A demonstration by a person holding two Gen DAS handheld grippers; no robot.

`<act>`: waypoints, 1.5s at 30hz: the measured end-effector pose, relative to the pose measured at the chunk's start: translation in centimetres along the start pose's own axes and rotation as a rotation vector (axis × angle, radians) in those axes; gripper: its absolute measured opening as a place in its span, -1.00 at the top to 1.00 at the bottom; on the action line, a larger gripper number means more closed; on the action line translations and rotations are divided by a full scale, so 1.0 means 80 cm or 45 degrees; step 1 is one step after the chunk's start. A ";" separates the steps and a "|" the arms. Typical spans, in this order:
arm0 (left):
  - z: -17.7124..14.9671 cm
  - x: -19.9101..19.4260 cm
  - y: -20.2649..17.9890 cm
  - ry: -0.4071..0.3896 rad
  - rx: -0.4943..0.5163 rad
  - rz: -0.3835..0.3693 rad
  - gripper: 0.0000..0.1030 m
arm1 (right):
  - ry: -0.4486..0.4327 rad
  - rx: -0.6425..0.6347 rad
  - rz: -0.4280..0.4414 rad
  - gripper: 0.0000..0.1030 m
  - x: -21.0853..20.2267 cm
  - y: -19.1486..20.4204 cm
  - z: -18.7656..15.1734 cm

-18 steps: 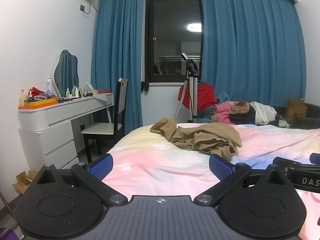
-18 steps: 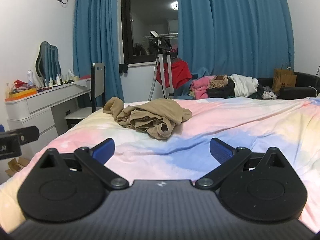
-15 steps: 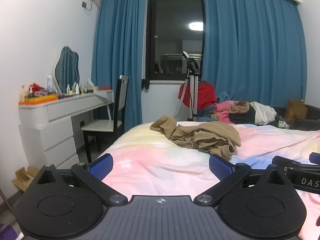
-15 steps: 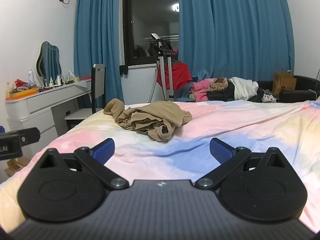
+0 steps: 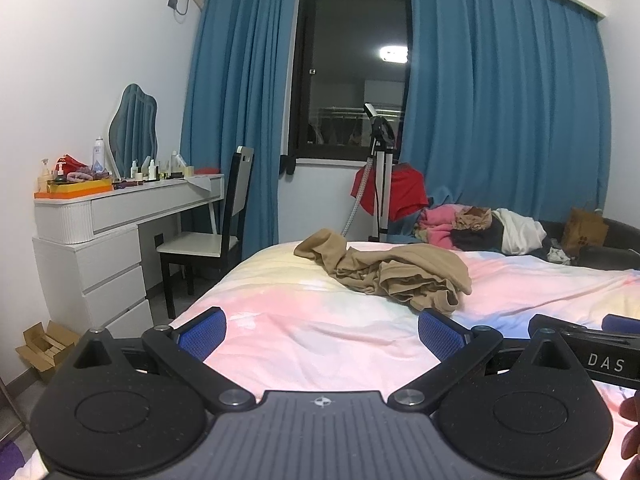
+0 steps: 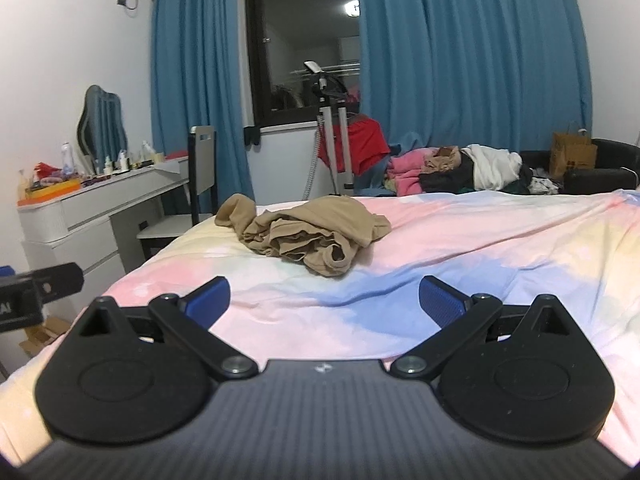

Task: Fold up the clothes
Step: 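Move both grippers toward the crumpled tan shirt on the bed, then grasp the tan shirt edge with the left gripper and lift it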

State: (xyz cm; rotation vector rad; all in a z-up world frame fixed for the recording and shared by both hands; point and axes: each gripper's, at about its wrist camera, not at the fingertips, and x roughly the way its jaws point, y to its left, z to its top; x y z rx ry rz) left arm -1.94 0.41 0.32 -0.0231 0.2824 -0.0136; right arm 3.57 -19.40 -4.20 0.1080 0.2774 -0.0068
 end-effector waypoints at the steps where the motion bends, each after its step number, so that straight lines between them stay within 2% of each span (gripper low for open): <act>1: 0.000 0.001 0.000 0.003 0.000 0.001 -1.00 | -0.010 -0.004 -0.004 -0.93 -0.001 0.001 -0.001; 4: -0.002 0.005 -0.002 0.020 0.010 0.003 -1.00 | -0.035 -0.048 -0.024 -0.79 -0.001 0.005 -0.002; 5: -0.003 0.007 -0.003 0.027 0.015 0.007 -1.00 | -0.043 -0.060 -0.036 -0.55 -0.001 0.005 -0.003; 7: -0.004 0.009 -0.003 0.038 0.020 0.014 -1.00 | -0.051 -0.062 -0.058 -0.29 -0.001 0.003 -0.002; 10: -0.008 0.012 -0.002 0.059 0.019 0.005 -1.00 | -0.064 -0.014 -0.044 -0.06 0.001 -0.005 -0.001; 22: -0.019 0.023 -0.005 0.098 0.033 -0.031 -1.00 | -0.207 0.020 -0.032 -0.02 -0.018 -0.013 0.008; 25: -0.024 0.029 -0.005 0.107 0.029 -0.038 -1.00 | -0.190 0.059 -0.039 -0.02 -0.016 -0.018 0.012; 32: -0.037 0.051 -0.012 0.163 0.040 -0.038 -1.00 | -0.063 0.141 0.036 -0.01 -0.010 -0.024 0.010; 33: -0.039 0.054 -0.013 0.172 0.041 -0.038 -0.99 | -0.058 0.156 0.039 0.02 -0.011 -0.026 0.009; 35: -0.043 0.060 -0.015 0.189 0.045 -0.037 -0.99 | -0.051 0.173 0.031 0.33 -0.013 -0.028 0.009; 37: -0.046 0.068 -0.018 0.201 0.058 -0.047 -0.99 | -0.054 0.172 0.006 0.38 -0.017 -0.031 0.009; 39: -0.046 0.080 -0.024 0.211 0.087 -0.051 -0.99 | -0.050 0.177 -0.026 0.57 -0.019 -0.035 0.008; 45: -0.026 0.152 -0.058 0.242 0.205 -0.137 -0.89 | -0.020 0.279 -0.049 0.59 -0.016 -0.062 0.008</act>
